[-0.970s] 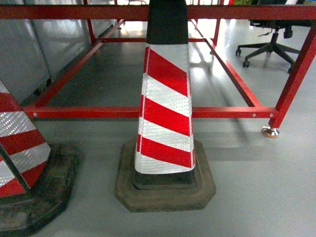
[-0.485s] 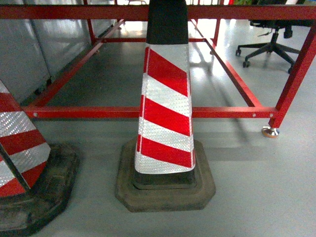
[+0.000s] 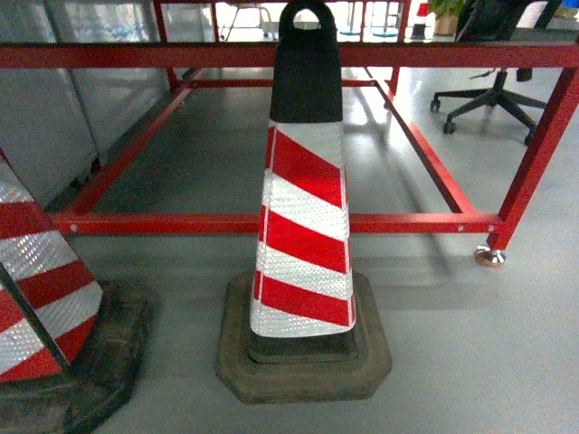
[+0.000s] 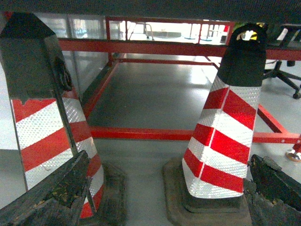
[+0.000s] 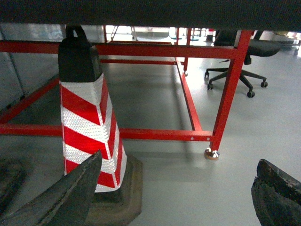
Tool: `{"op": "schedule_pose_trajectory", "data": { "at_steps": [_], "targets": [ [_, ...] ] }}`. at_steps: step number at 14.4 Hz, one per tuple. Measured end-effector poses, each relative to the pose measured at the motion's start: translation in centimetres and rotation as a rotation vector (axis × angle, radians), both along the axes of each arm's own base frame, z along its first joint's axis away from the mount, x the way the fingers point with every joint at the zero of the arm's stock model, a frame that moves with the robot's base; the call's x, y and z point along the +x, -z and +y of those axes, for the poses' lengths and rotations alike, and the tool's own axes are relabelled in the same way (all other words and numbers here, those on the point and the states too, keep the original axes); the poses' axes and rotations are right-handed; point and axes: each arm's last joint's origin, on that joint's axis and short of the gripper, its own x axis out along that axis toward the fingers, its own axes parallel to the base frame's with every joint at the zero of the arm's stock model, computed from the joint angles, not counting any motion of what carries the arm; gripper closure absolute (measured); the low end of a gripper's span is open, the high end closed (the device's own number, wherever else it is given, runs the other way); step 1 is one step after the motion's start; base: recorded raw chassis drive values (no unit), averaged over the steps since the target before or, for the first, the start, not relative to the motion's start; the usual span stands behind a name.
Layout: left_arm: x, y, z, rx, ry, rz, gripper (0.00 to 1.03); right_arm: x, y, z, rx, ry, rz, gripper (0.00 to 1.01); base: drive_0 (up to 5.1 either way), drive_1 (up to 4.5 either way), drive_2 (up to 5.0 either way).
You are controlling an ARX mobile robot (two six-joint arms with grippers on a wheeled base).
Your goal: Sort blue parts and orange caps into right shelf containers
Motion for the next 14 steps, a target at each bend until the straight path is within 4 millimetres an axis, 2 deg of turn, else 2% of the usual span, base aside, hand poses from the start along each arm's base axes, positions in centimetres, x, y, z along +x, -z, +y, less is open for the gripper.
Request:
{"op": "schedule_pose_trajectory", "data": {
  "at_steps": [14],
  "targets": [
    [0.0,0.0,0.0,0.003,0.001,0.0,0.05,0.0,-0.02,0.0,0.007,-0.001,-0.002,0.03,0.0,0.0,0.0]
  ]
}}
